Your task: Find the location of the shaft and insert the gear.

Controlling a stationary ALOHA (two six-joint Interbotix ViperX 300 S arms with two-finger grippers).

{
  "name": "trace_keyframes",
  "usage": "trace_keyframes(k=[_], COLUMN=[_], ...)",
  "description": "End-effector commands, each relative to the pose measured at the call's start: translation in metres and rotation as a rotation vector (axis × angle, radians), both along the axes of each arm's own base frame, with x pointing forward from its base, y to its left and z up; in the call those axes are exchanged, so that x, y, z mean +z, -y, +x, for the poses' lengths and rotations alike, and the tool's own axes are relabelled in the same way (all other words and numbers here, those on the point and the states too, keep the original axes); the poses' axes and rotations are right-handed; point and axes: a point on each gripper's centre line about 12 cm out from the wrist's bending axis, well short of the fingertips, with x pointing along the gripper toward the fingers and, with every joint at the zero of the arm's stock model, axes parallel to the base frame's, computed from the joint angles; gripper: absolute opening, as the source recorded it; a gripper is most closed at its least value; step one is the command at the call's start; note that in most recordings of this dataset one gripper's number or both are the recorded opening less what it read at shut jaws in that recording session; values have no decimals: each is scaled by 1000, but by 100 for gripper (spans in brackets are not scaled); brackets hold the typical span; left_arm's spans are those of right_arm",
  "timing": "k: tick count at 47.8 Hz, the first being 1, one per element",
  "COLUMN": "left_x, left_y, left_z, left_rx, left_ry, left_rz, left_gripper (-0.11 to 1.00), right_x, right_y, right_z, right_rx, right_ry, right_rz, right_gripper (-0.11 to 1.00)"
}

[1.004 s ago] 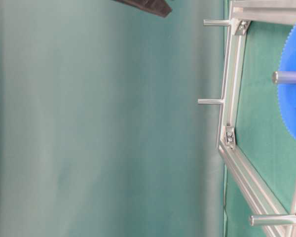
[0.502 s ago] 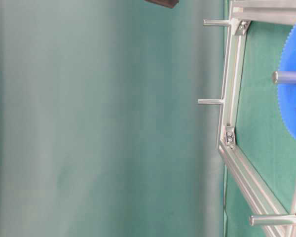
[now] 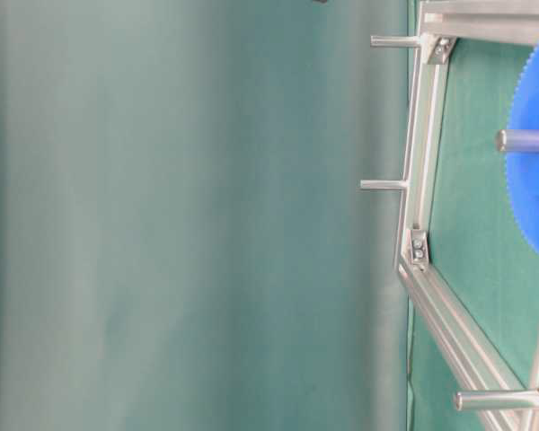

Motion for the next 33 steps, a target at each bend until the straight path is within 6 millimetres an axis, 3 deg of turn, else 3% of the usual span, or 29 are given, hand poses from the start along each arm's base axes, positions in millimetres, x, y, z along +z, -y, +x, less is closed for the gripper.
trace_keyframes(k=[1, 33], left_x=[9, 9], left_y=[0, 0], left_z=[2, 2], left_rx=[2, 2], left_ry=[20, 22], left_rz=[-2, -2], left_gripper=[1, 1], right_x=[6, 0], right_y=[-1, 0], right_z=[1, -12], right_rx=[4, 1], right_ry=[24, 17], right_rz=[4, 11], right_gripper=[85, 85])
